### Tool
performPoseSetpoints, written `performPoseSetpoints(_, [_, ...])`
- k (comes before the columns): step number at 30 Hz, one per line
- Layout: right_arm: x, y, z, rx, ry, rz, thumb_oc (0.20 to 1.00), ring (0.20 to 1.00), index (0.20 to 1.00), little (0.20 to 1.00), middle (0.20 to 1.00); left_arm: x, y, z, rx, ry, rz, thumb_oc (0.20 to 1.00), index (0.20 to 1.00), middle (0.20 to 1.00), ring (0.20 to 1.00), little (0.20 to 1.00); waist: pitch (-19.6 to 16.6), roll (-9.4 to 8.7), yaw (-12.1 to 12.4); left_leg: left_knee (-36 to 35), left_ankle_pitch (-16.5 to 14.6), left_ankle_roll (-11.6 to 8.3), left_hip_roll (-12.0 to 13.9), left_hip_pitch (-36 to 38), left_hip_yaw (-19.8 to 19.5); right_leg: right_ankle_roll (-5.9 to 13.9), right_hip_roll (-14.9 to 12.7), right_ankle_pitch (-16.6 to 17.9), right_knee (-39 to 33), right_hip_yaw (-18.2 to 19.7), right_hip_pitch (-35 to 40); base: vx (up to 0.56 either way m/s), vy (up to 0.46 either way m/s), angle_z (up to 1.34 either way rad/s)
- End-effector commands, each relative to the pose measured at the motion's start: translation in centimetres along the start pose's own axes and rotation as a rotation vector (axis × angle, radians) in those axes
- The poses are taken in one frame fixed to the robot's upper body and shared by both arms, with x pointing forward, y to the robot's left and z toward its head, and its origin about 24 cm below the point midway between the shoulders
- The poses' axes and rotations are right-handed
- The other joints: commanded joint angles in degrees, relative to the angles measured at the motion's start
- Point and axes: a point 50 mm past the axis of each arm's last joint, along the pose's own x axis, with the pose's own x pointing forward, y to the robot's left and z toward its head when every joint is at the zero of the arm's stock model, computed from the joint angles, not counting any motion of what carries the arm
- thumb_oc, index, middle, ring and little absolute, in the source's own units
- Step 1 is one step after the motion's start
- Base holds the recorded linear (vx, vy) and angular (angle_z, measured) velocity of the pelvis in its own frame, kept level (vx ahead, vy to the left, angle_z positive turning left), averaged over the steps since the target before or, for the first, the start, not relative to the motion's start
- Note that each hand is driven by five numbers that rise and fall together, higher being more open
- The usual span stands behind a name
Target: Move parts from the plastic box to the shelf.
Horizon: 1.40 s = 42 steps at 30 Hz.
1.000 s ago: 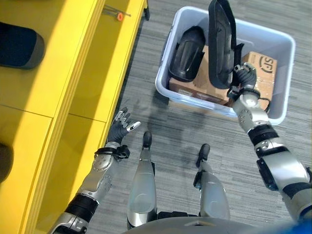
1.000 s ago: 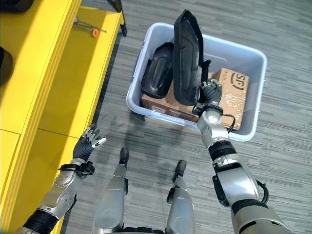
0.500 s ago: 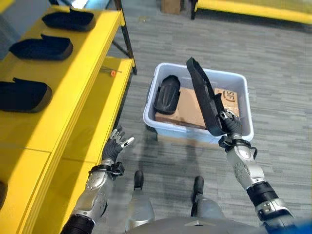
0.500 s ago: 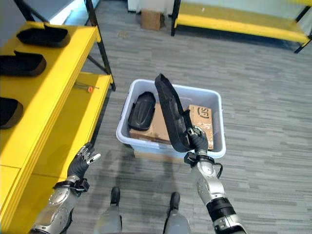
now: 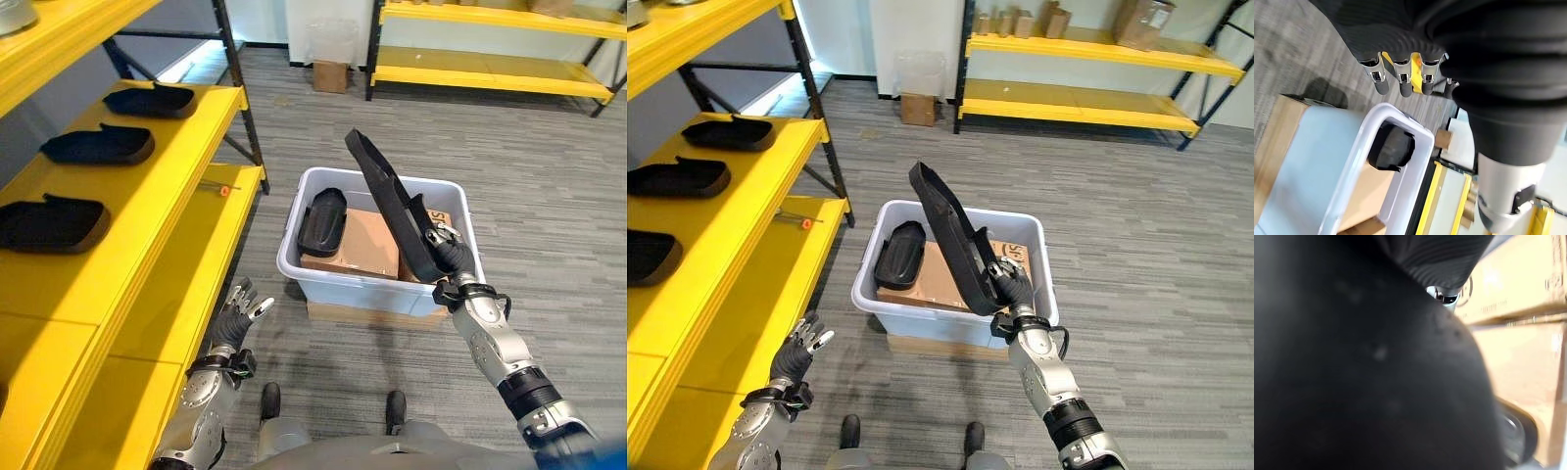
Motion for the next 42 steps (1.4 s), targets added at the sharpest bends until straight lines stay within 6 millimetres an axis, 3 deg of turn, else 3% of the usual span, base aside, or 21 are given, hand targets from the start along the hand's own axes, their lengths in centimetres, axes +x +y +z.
performPoseSetpoints(1, [1.7,0.6,6.0,0.056,-0.257,0.029,0.2,0.2,0.2,0.2,0.2,0.9,-0.5,2.5,0.041,-0.107,-0.048,1.0,1.0,1.0,1.0,1.0,3.0,-1.92,1.2,4.3,8.2,-2.17,-2.8,-0.6,1.5,1.17,-6.5,-9.0,11.1,-1.2,-4.1,-0.21,-0.109,1.46])
performPoseSetpoints(2, [1.3,0.3,5.7,0.06,-0.253,0.027,0.2,0.2,0.2,0.2,0.2,1.0,-0.8,2.6,0.041,-0.114,-0.061,1.0,1.0,1.0,1.0,1.0,3.3,-2.72,0.9,8.4,5.0,-1.03,-2.6,0.2,3.7,0.73,-7.9,-8.0,11.2,-3.0,-4.6,-0.15,-0.063,1.08])
performPoseSetpoints(4, [1.3,0.3,5.7,0.06,-0.253,0.027,0.2,0.2,0.2,0.2,0.2,1.0,-0.8,2.6,0.041,-0.114,-0.061,1.0,1.0,1.0,1.0,1.0,3.1,-2.69,0.8,8.5,5.0,-1.0,-2.6,-0.2,3.6,0.72,-7.9,-7.8,11.0,-3.1,-4.7,-0.07,-0.024,0.81])
performPoseSetpoints(5, [1.1,0.2,5.7,0.059,-0.255,0.027,0.2,0.2,0.2,0.2,0.2,1.0,-1.1,2.6,0.037,-0.118,-0.075,1.0,1.0,1.0,1.0,1.0,3.2,-2.92,0.6,11.6,3.1,-0.57,-2.7,0.5,4.1,0.66,-8.6,-7.5,10.9,-4.2,-4.6,-0.05,0.007,0.72])
performPoseSetpoints(6, [0.5,0.1,5.2,0.086,-0.247,0.021,0.2,0.2,0.2,0.2,0.2,1.1,-1.7,2.7,0.03,-0.124,-0.097,1.0,1.0,1.0,1.0,1.0,3.4,-3.11,0.2,14.2,-1.9,-0.23,-3.7,2.0,3.9,0.98,-9.7,-7.6,11.1,-5.3,-3.8,-0.05,0.062,0.58])
performPoseSetpoints(11, [-0.9,-0.7,4.0,0.101,-0.218,-0.004,0.2,0.2,0.2,0.2,0.2,1.3,-2.7,2.9,0.034,-0.127,-0.146,1.0,1.0,1.0,1.0,1.0,3.3,-2.52,-0.5,11.5,-7.3,1.68,-7.1,3.7,5.5,3.65,-14.1,-5.0,11.4,-6.7,-1.0,0.06,0.211,0.65])
performPoseSetpoints(21, [-0.6,0.5,4.4,0.122,-0.243,0.005,0.2,0.2,0.2,0.2,0.2,1.5,-1.0,5.3,0.134,-0.216,-0.099,1.0,1.0,1.0,1.0,1.0,2.8,-5.36,2.7,15.5,-10.6,4.01,-16.3,-1.7,3.0,8.13,-22.4,5.6,5.0,-10.8,2.8,0.0,0.212,0.29])
performPoseSetpoints(24, [-1.0,0.3,3.9,0.153,-0.229,0.001,0.2,0.2,0.2,0.2,0.2,1.8,-0.9,6.1,0.178,-0.24,-0.098,1.0,1.0,1.0,1.0,1.0,1.3,-5.74,2.0,14.2,-10.1,5.14,-18.8,-2.1,1.0,8.5,-22.7,9.0,4.7,-7.5,2.8,0.06,0.185,0.52])
performPoseSetpoints(25, [-1.4,0.3,3.6,0.186,-0.222,0.004,0.2,0.2,0.2,0.2,0.2,1.9,-0.7,6.6,0.192,-0.261,-0.094,1.0,1.0,1.0,1.0,1.0,0.5,-4.99,0.1,11.0,-8.7,5.98,-19.2,-1.2,-1.6,7.1,-18.5,8.8,5.7,2.6,0.6,0.07,0.153,1.02])
performPoseSetpoints(26, [-1.4,0.3,3.6,0.186,-0.222,0.004,0.2,0.2,0.2,0.2,0.2,1.9,-0.7,6.6,0.192,-0.261,-0.094,1.0,1.0,1.0,1.0,1.0,0.4,-5.04,0.1,10.8,-8.5,6.0,-19.3,-1.4,-1.5,7.1,-18.5,8.9,5.7,2.7,0.4,0.07,0.147,1.05])
performPoseSetpoints(28, [-1.8,0.0,3.2,0.193,-0.211,0.004,0.2,0.2,0.2,0.2,0.2,2.1,-0.7,6.6,0.201,-0.262,-0.086,1.0,1.0,1.0,1.0,1.0,0.4,-4.22,-1.3,8.4,-7.1,6.7,-19.9,-0.2,-3.4,5.96,-12.7,5.3,8.0,10.4,-1.2,0.07,0.163,0.82])
performPoseSetpoints(29, [-2.1,-0.2,3.2,0.197,-0.208,0.004,0.2,0.2,0.2,0.2,0.2,2.1,-0.9,6.6,0.197,-0.263,-0.093,1.0,1.0,1.0,1.0,1.0,0.3,-3.82,-2.0,7.3,-6.1,7.05,-20.0,0.3,-4.2,5.03,-9.2,1.2,9.3,12.6,-1.8,0.12,0.25,0.69])
performPoseSetpoints(30, [-2.3,-0.4,2.9,0.203,-0.198,0.004,0.2,0.2,0.2,0.2,0.2,2.2,-1.3,6.4,0.198,-0.258,-0.105,1.0,1.0,1.0,1.0,1.0,0.2,-3.5,-3.1,6.4,-5.1,7.74,-20.6,1.3,-5.8,3.19,-2.2,-4.9,12.2,15.5,-3.5,0.12,0.211,0.7])
performPoseSetpoints(31, [-2.4,-0.5,2.8,0.206,-0.196,0.006,0.2,0.2,0.2,0.2,0.2,2.2,-1.5,6.2,0.197,-0.248,-0.11,1.0,1.0,1.0,1.0,1.0,0.1,-3.86,-3.3,6.4,-4.8,7.94,-21.2,1.5,-6.0,1.96,0.9,-6.7,12.9,15.7,-3.6,0.1,0.14,0.88])
performPoseSetpoints(32, [-2.4,-0.5,2.8,0.206,-0.195,0.006,0.2,0.2,0.2,0.2,0.2,2.2,-1.5,6.1,0.197,-0.247,-0.11,1.0,1.0,1.0,1.0,1.0,0.2,-3.89,-3.3,6.4,-5.0,7.92,-21.2,1.7,-6.0,1.9,0.9,-7.0,13.1,15.6,-3.4,0.05,0.05,0.91])
performPoseSetpoints(34, [-2.8,-0.8,2.5,0.212,-0.192,0.004,0.2,0.2,0.2,0.2,0.2,1.8,-1.6,5.3,0.189,-0.224,-0.114,1.0,1.0,1.0,1.0,1.0,-0.5,-5.08,-3.9,6.3,-4.4,8.25,-23.8,2.6,-8.2,-0.73,7.4,-8.4,12.5,17.9,-3.0,0.06,0.045,0.64])
performPoseSetpoints(36, [-3.2,-0.9,2.3,0.203,-0.183,0.014,0.2,0.2,0.2,0.2,0.2,1.4,-1.3,4.7,0.18,-0.208,-0.101,1.0,1.0,1.0,1.0,1.0,-0.8,-5.93,-4.0,6.5,-4.3,8.24,-25.1,3.1,-9.0,-1.85,8.8,-7.8,9.4,19.0,-1.4,0.04,0.015,0.59])
performPoseSetpoints(37, [-3.3,-0.8,2.2,0.213,-0.178,0.019,0.2,0.2,0.2,0.2,0.2,1.3,-1.4,4.7,0.168,-0.211,-0.098,1.0,1.0,1.0,1.0,1.0,-0.9,-6.17,-3.6,6.7,-4.2,8.19,-25.7,3.3,-9.0,-1.27,7.4,-7.2,8.3,17.6,-0.7,0.01,-0.024,0.2])
performPoseSetpoints(42, [-3.1,-0.6,2.1,0.185,-0.155,0.04,0.2,0.2,0.2,0.2,0.2,0.6,-1.4,4.1,0.134,-0.198,-0.096,1.0,1.0,1.0,1.0,1.0,-2.6,-6.03,-3.0,6.8,-4.9,8.43,-25.4,3.9,-7.7,-1.19,7.3,-5.8,4.0,18.0,1.8,0.0,-0.023,-0.05])
